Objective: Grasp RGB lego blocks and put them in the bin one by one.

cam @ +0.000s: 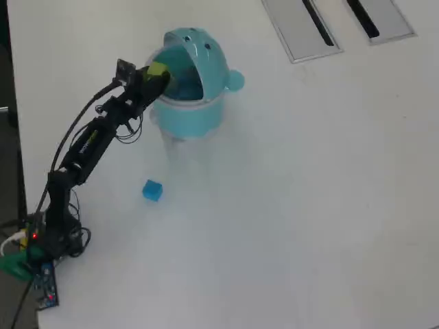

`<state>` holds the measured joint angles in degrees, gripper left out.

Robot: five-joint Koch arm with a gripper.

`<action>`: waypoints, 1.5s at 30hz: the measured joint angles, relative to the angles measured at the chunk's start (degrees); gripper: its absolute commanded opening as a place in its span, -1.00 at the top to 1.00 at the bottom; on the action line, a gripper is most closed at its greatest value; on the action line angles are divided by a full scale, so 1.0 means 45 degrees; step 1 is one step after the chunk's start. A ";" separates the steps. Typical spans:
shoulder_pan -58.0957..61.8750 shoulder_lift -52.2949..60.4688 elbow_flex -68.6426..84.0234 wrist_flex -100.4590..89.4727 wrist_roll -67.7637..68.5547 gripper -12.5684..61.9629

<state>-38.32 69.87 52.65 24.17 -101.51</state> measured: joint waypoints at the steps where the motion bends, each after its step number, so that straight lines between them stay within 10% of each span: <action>1: 0.0000 -0.0059 0.0020 -0.0059 0.0020 0.26; 33: 0.0078 0.0566 0.3672 -0.3945 -0.1035 -0.02; 45: 0.0566 0.3086 0.3555 0.1211 -0.0918 -0.02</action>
<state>-35.77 83.76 68.64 29.62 -105.64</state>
